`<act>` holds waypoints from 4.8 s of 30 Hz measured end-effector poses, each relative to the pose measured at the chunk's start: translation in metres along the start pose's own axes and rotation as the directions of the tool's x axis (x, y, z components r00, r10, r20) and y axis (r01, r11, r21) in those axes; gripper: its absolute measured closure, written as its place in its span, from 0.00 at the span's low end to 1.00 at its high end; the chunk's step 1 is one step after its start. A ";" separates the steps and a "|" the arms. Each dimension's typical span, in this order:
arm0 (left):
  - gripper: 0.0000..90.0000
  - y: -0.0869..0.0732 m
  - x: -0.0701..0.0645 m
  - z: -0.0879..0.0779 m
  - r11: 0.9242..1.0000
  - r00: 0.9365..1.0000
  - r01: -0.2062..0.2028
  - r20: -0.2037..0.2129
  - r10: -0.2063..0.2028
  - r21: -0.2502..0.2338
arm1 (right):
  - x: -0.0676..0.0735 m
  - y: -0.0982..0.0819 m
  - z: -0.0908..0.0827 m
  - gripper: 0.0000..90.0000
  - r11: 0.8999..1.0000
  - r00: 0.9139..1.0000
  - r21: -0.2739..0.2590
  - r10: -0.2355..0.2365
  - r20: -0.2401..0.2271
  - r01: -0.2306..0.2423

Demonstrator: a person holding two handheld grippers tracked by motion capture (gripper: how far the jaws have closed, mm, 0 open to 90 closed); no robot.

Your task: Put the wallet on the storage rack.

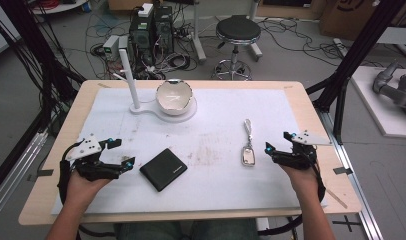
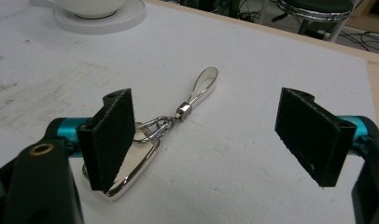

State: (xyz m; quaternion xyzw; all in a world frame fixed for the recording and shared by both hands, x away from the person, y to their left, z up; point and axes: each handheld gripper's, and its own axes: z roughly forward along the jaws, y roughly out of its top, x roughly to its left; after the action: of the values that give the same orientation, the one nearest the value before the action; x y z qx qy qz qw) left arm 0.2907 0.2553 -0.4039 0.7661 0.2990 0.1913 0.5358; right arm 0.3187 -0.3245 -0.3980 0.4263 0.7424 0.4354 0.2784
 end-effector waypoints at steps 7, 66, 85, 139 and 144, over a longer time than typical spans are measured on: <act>0.18 -0.001 -0.004 0.003 1.000 1.000 -0.006 0.019 0.006 0.005 | 0.000 0.000 0.001 0.23 1.000 1.000 0.003 0.004 -0.002 -0.004; 0.83 -0.009 -0.019 0.035 0.975 0.984 0.095 0.128 -0.123 0.202 | 0.003 0.003 0.001 0.23 1.000 1.000 -0.014 -0.020 -0.008 0.020; 0.85 0.015 -0.017 0.013 0.993 0.984 0.112 0.134 -0.116 0.035 | 0.006 0.004 0.001 0.23 1.000 1.000 -0.013 -0.027 -0.015 0.027; 0.90 0.042 -0.022 0.011 0.979 0.969 0.170 0.203 -0.144 -0.115 | 0.040 0.017 0.013 0.23 0.995 0.987 -0.025 -0.097 -0.129 0.094; 0.90 0.045 -0.029 0.016 0.986 0.966 0.134 0.233 -0.109 -0.096 | 0.059 0.028 0.016 0.23 0.992 0.966 -0.046 -0.122 -0.226 0.114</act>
State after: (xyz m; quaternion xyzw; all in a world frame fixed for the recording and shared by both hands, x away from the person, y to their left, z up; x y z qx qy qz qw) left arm 0.2903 0.2138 -0.3669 0.7323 0.2712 0.0856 0.6187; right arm 0.3138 -0.2592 -0.3836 0.3238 0.7863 0.4764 0.2234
